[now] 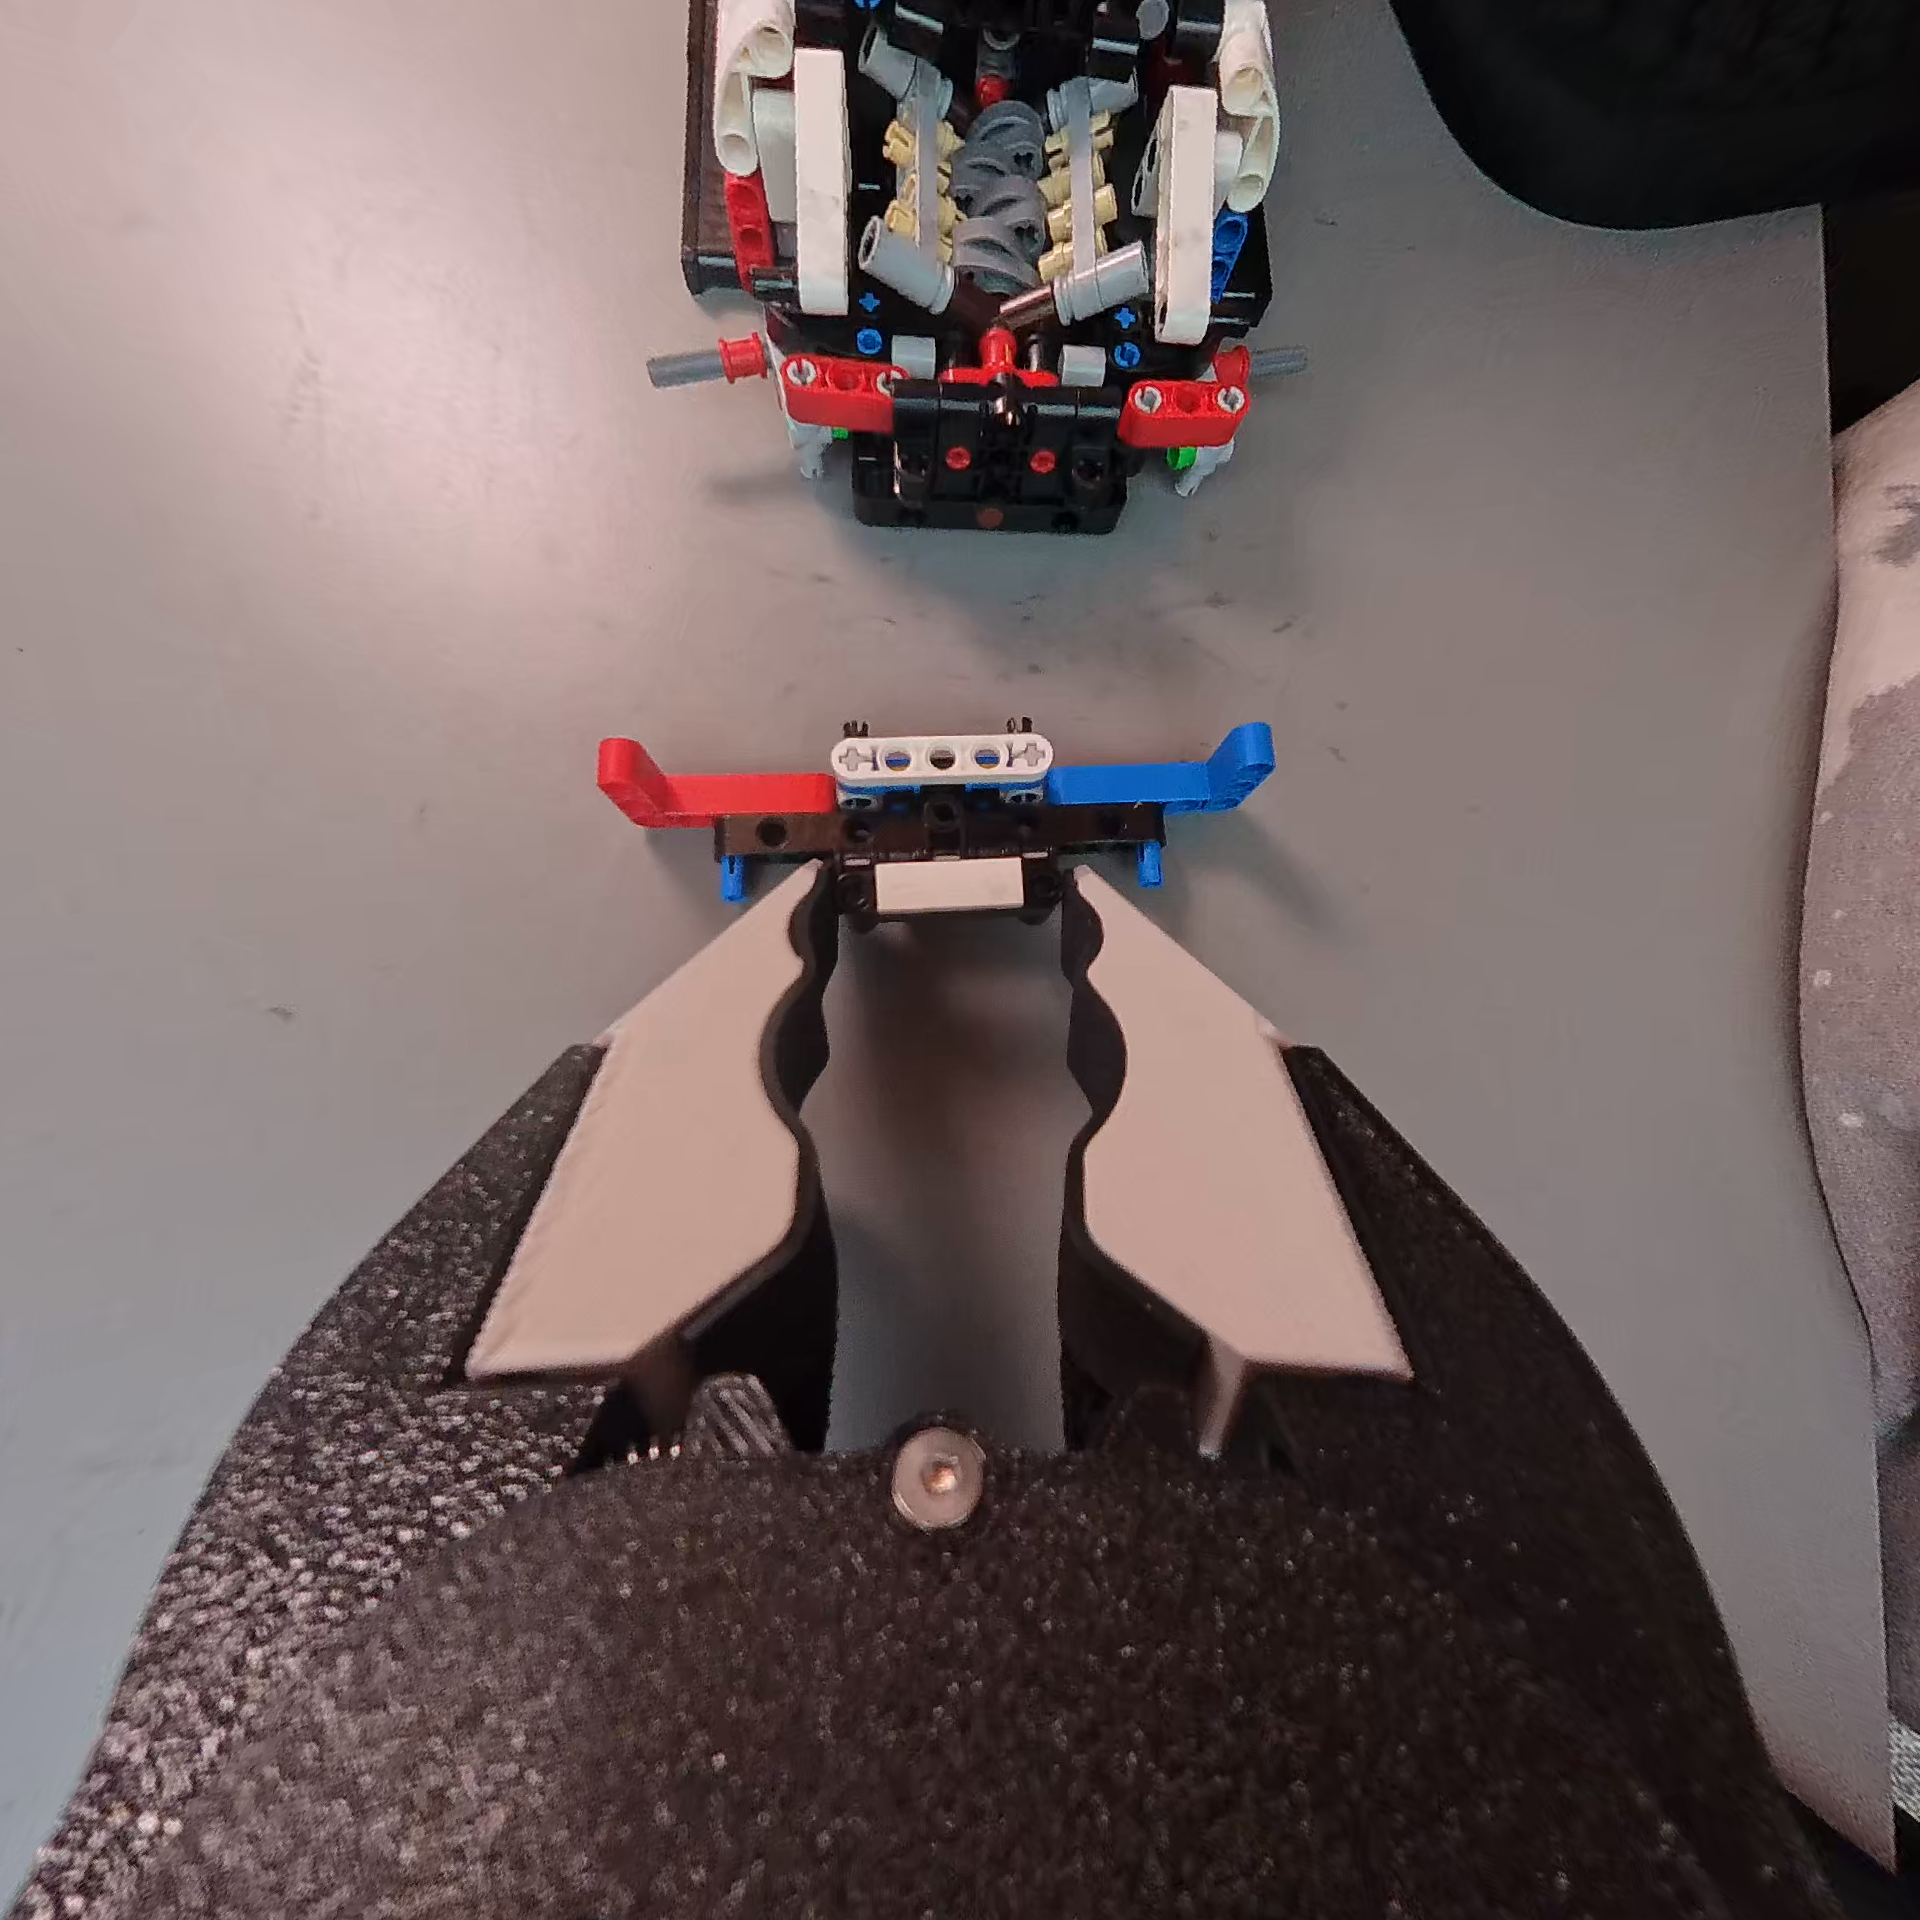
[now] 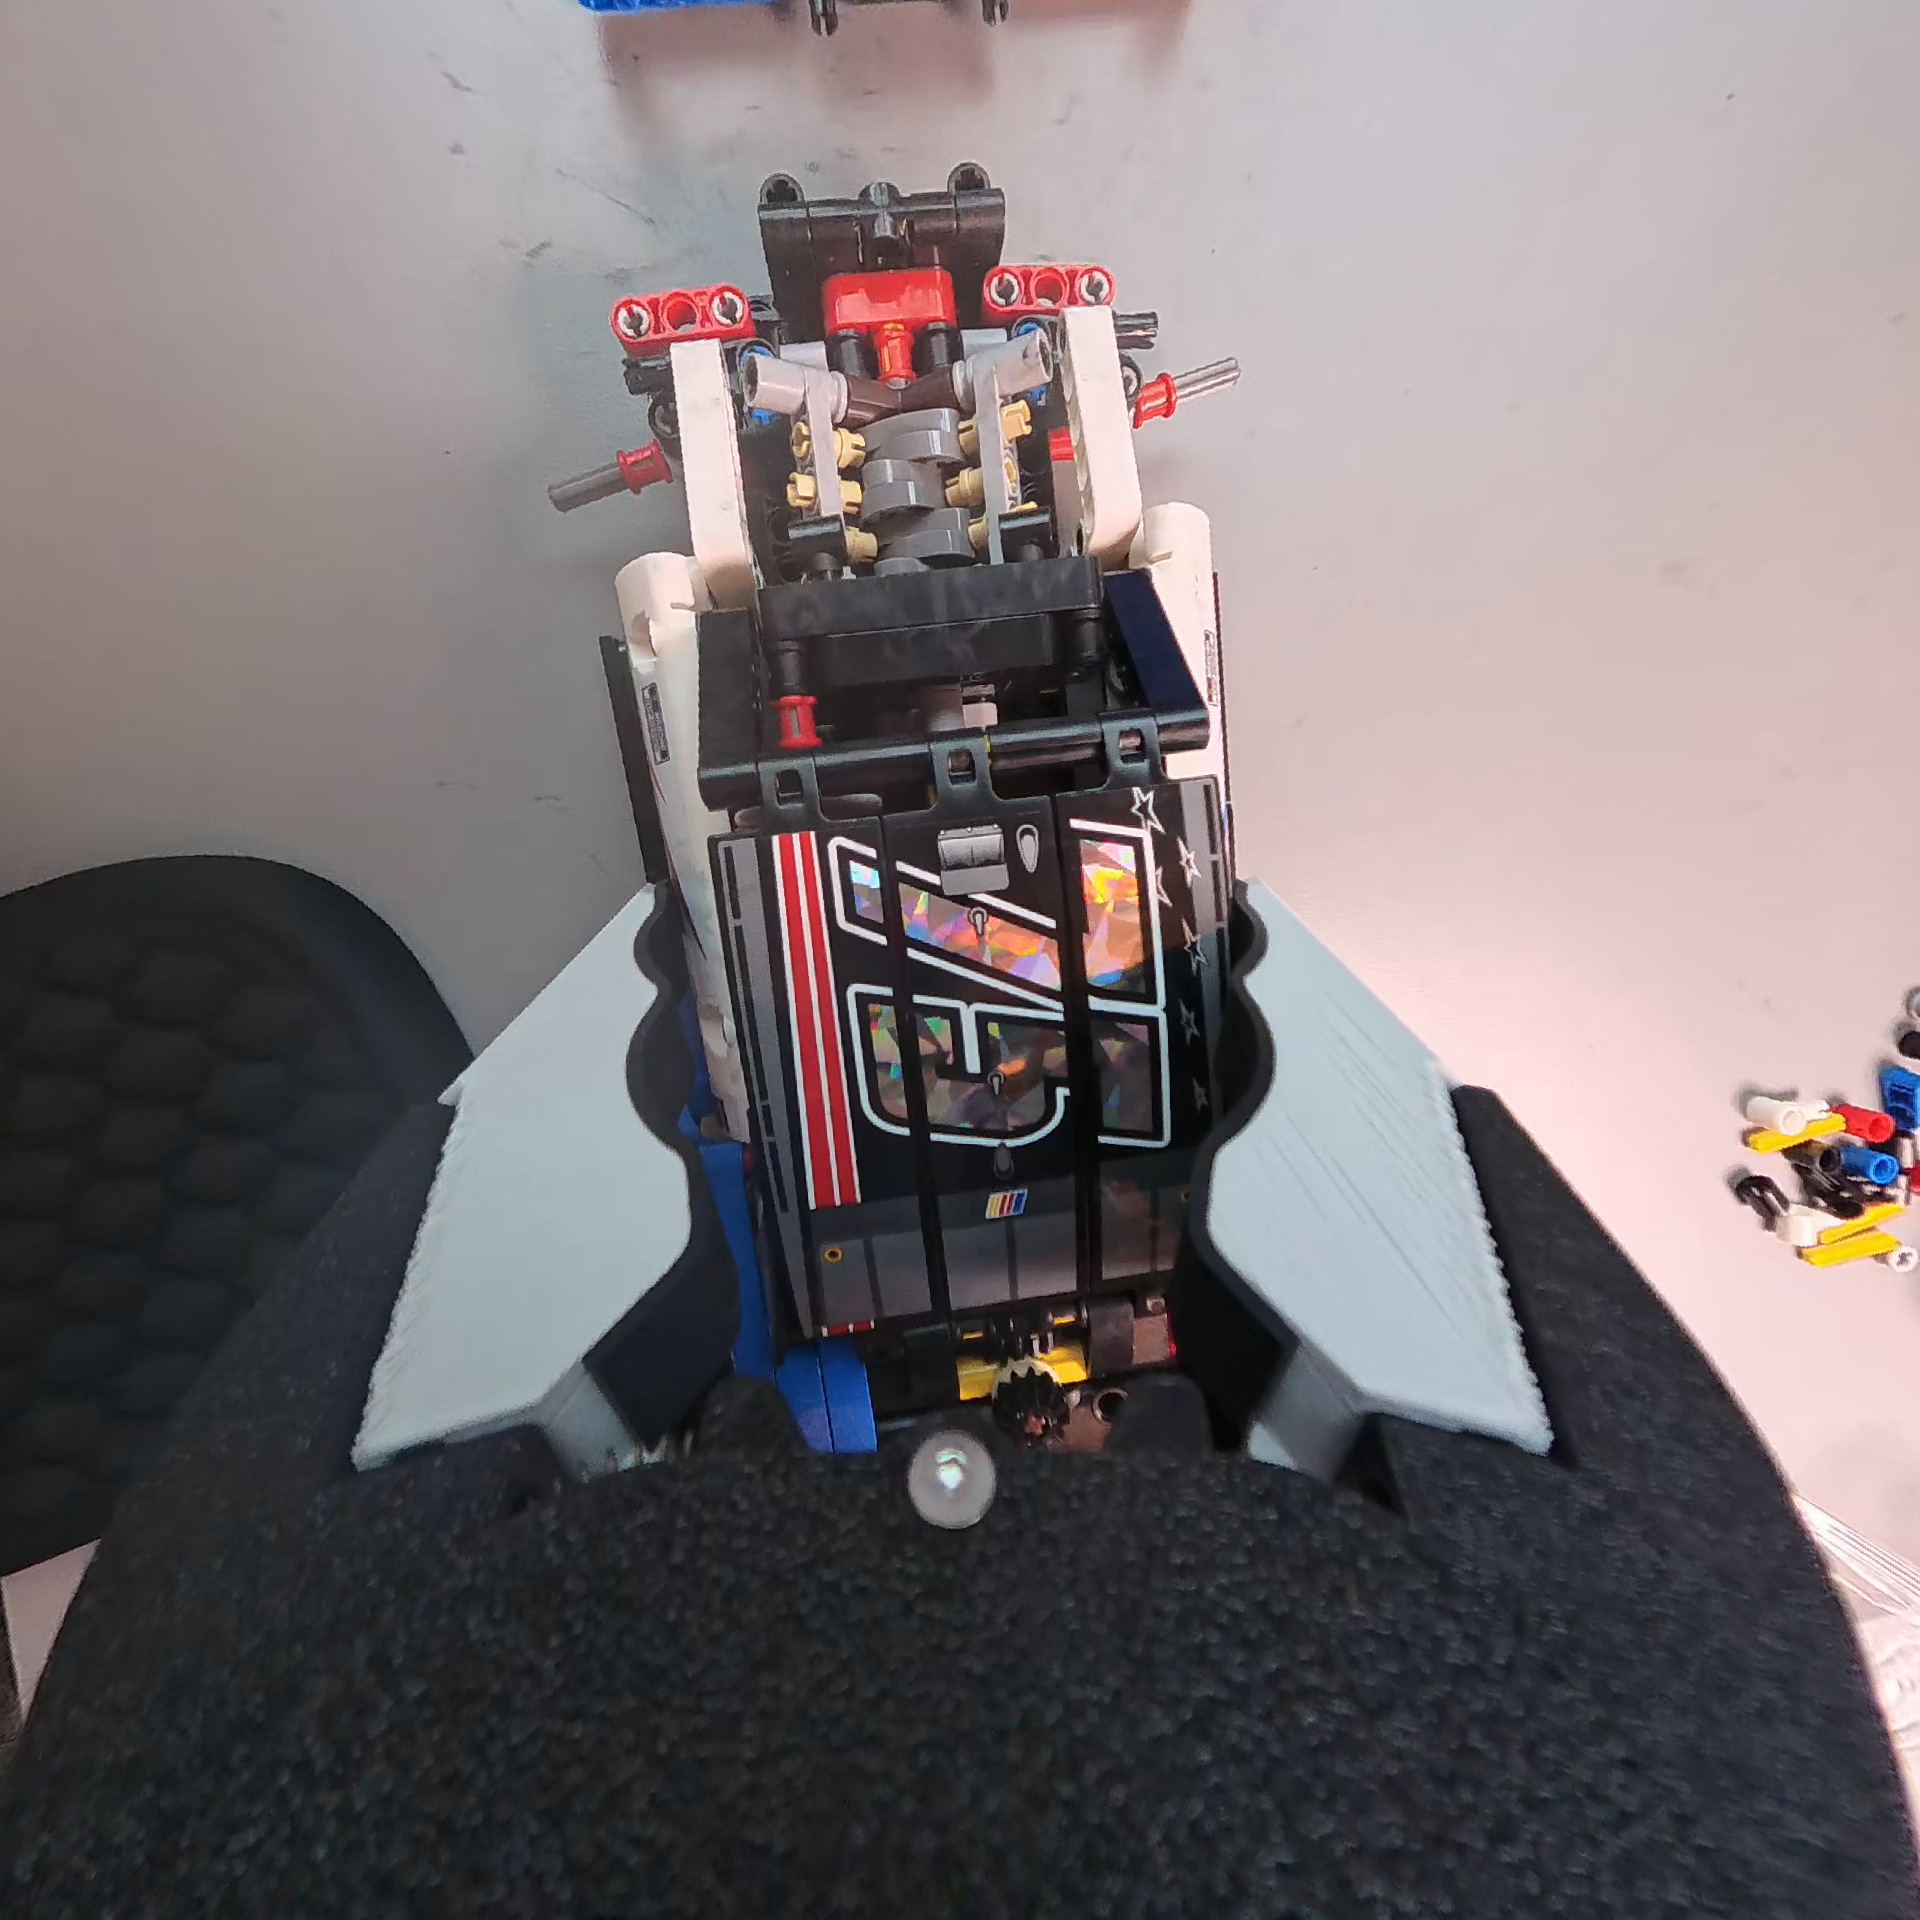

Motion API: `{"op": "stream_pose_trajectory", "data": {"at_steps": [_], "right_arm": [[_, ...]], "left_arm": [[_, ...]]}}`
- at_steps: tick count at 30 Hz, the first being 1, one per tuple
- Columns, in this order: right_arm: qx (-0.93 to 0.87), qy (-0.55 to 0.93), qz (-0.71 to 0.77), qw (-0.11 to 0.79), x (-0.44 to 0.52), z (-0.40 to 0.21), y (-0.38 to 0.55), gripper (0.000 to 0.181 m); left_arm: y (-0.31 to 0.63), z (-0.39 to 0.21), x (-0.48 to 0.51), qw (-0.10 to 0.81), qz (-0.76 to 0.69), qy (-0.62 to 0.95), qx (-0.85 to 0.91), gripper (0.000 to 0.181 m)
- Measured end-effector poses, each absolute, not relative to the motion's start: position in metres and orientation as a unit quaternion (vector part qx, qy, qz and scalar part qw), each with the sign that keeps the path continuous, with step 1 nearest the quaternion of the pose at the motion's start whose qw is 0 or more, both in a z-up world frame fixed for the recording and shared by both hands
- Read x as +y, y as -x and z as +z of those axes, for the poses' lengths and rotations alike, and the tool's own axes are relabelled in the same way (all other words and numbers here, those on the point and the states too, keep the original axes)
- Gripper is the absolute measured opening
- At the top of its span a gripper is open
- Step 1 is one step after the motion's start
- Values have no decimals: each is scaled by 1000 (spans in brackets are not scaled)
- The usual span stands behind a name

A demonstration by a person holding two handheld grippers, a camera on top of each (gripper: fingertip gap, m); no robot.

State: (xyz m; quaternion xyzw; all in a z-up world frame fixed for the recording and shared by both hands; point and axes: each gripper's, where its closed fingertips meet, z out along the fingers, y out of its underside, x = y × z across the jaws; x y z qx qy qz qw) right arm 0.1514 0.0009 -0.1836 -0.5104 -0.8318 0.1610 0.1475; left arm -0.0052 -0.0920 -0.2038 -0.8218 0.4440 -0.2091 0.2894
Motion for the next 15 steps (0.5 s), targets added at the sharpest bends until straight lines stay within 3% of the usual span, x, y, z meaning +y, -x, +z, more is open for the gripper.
{"op": "stream_pose_trajectory", "data": {"at_steps": [15], "right_arm": [[-842,499,153,139,2,-184,-151,103]], "left_arm": [[1,-204,-92,295,-218,819,441,43]]}}
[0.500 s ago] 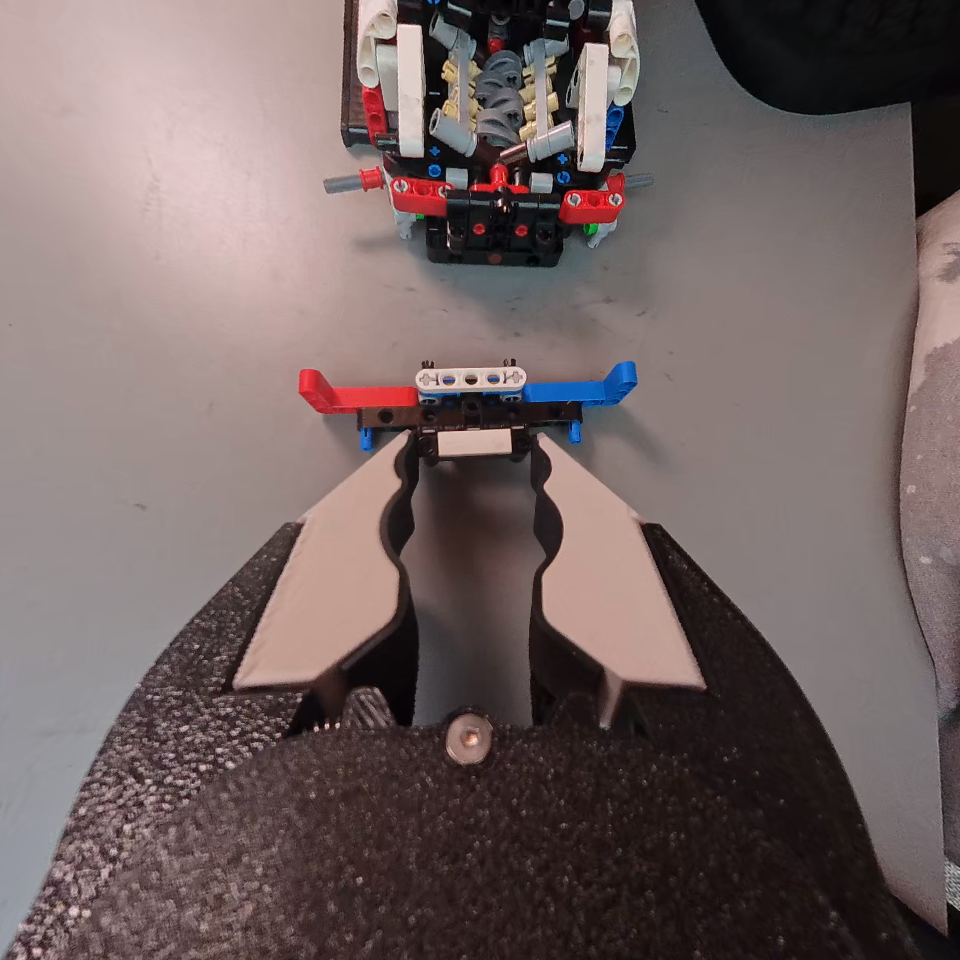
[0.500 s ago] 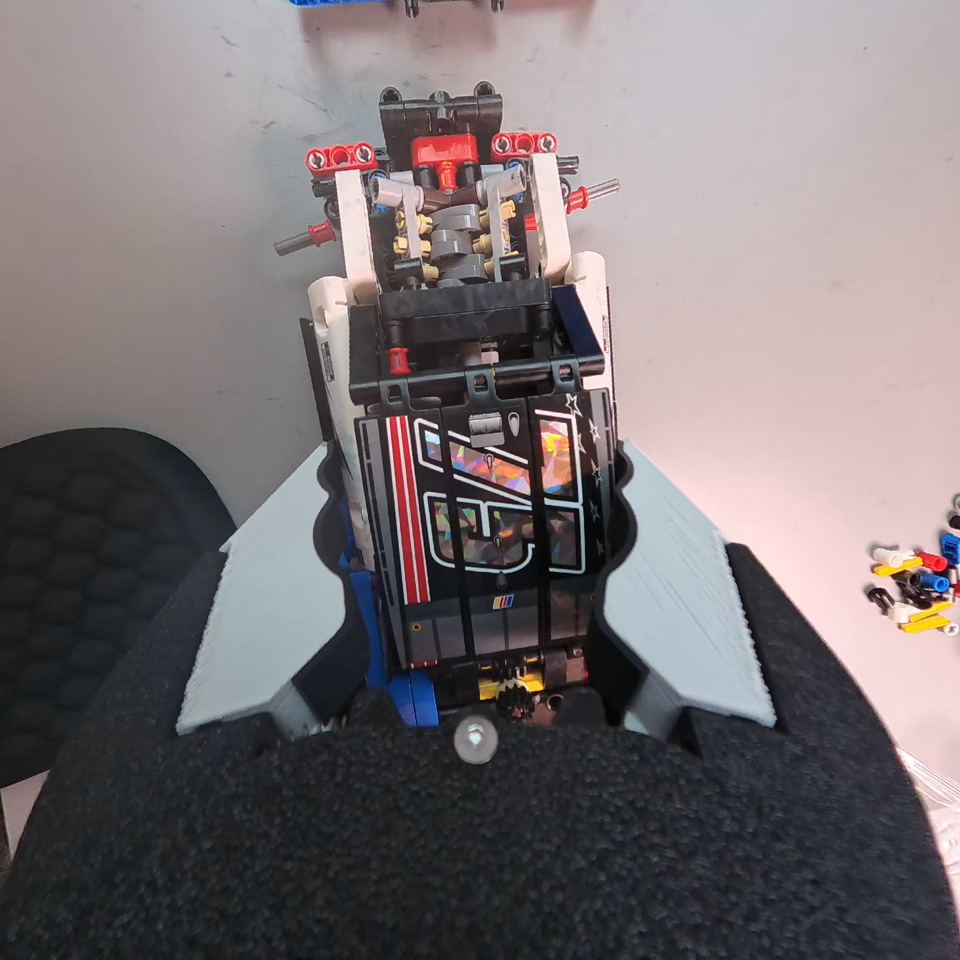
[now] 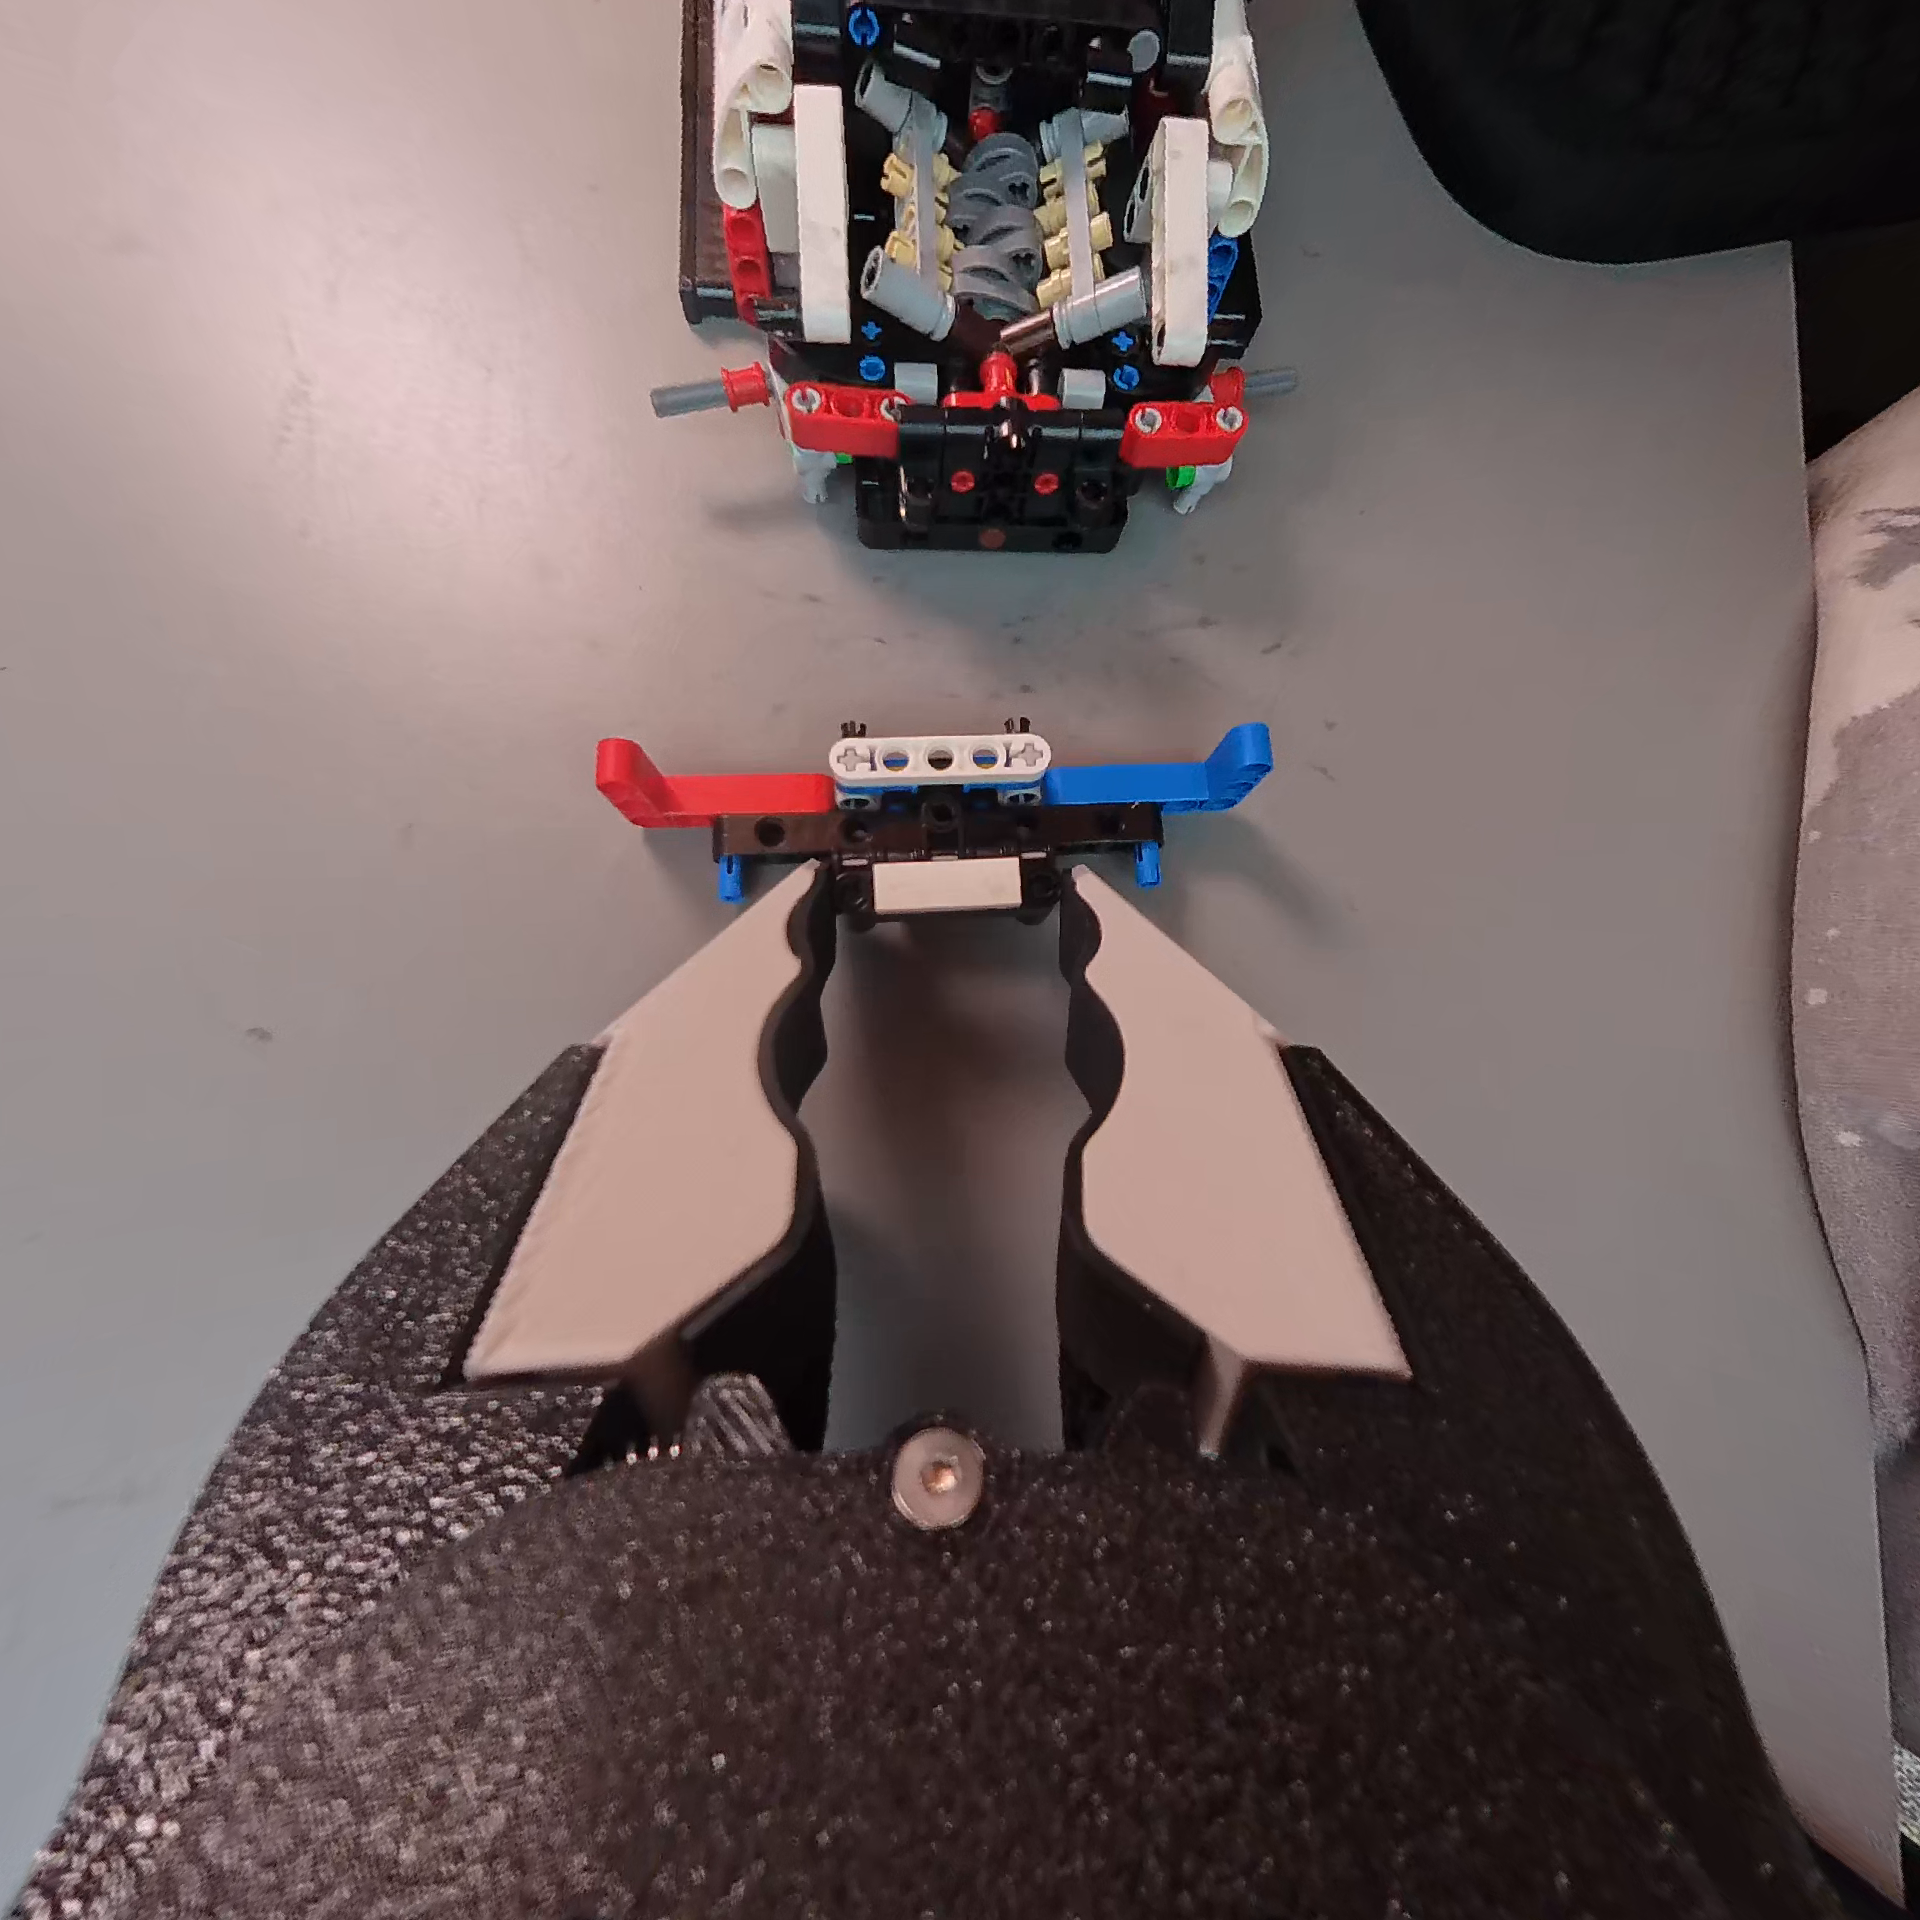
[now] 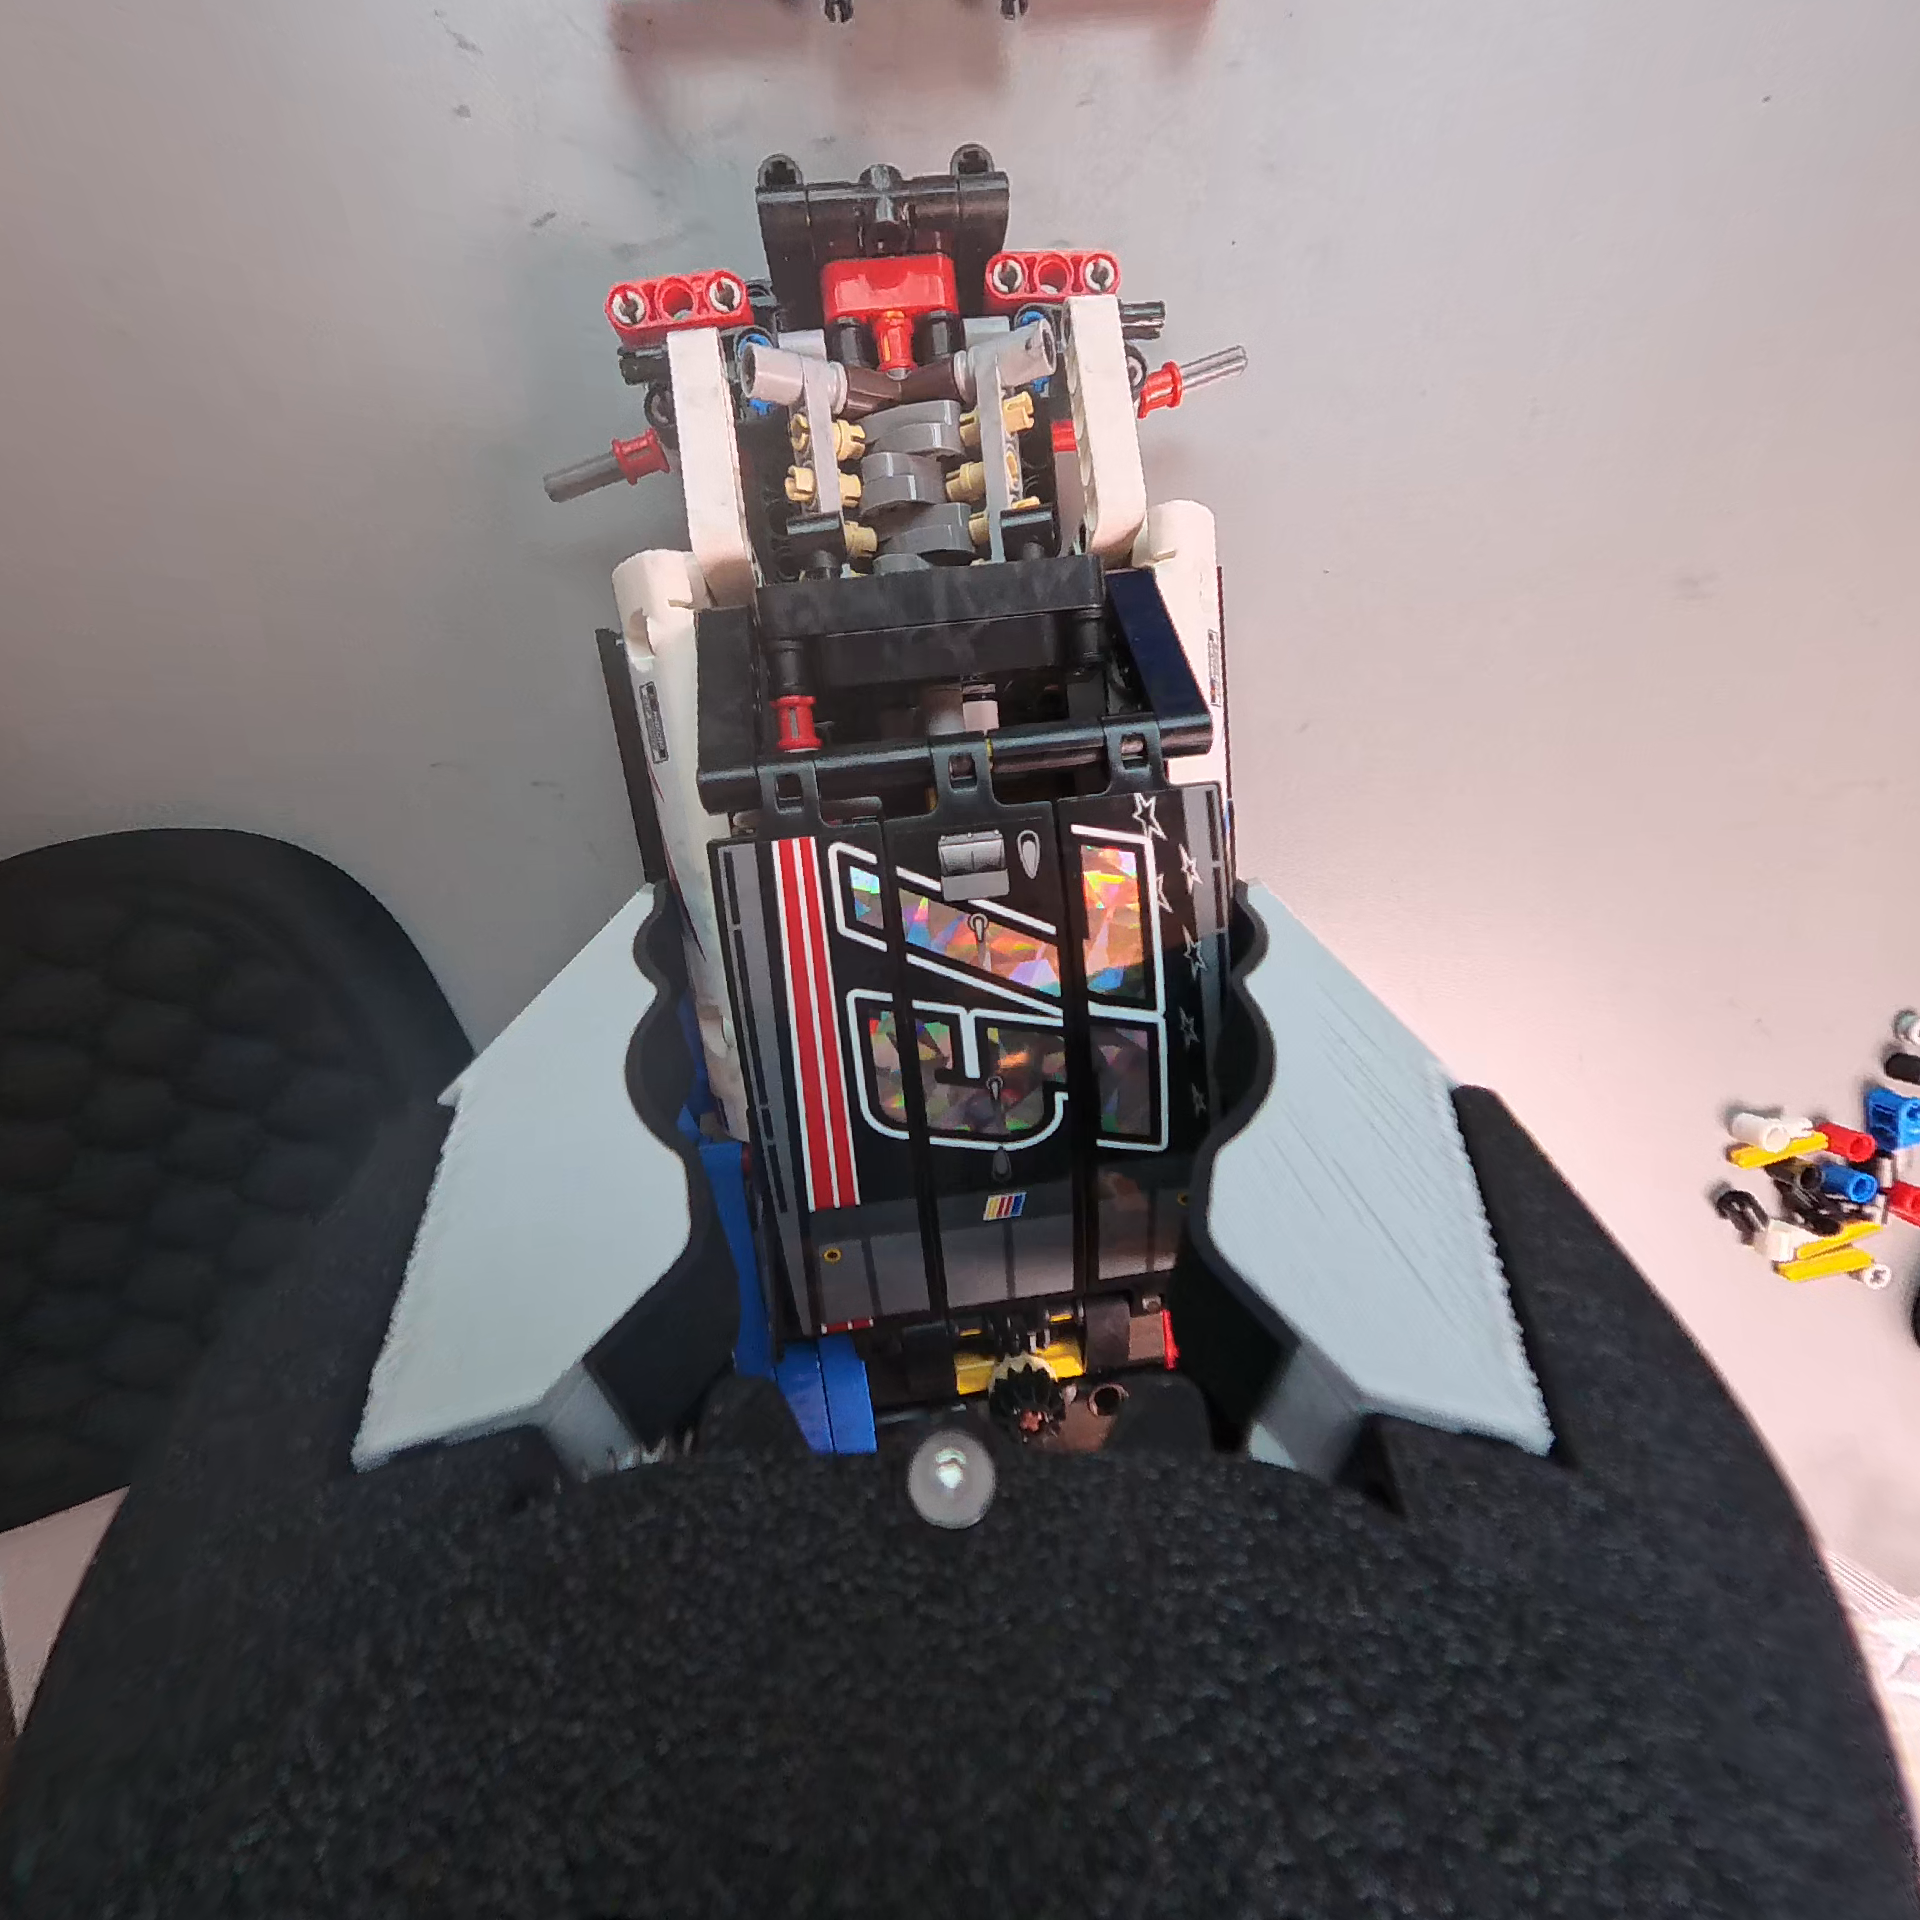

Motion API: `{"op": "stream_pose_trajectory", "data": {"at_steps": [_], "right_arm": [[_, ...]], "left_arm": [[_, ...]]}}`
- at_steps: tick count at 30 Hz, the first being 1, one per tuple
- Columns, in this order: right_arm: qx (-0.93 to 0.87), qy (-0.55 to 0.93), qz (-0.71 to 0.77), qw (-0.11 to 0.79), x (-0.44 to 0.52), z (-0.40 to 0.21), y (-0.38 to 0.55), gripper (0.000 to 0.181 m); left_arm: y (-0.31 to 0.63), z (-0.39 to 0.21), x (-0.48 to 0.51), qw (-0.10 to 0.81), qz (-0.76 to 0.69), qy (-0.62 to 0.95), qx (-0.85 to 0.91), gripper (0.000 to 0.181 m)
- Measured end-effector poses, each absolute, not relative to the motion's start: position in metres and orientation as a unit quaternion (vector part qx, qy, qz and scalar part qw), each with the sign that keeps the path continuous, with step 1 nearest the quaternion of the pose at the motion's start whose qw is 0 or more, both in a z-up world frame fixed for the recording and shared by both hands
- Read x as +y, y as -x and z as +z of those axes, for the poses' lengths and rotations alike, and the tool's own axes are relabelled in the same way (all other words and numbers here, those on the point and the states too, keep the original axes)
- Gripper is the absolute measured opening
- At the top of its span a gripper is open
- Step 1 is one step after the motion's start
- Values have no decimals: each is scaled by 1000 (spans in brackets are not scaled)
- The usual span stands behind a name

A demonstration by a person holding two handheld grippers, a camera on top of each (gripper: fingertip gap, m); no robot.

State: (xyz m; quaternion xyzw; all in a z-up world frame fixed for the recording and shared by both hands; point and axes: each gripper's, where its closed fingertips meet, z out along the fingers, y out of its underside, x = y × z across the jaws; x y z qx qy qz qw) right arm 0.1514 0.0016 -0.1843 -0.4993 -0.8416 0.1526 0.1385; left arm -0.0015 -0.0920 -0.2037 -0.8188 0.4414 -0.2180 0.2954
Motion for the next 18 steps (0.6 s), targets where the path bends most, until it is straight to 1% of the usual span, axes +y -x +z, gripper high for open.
{"op": "stream_pose_trajectory", "data": {"at_steps": [18], "right_arm": [[-850,490,148,123,3,-185,-152,104]], "left_arm": [[-5,-207,-95,305,-222,810,449,43]]}}
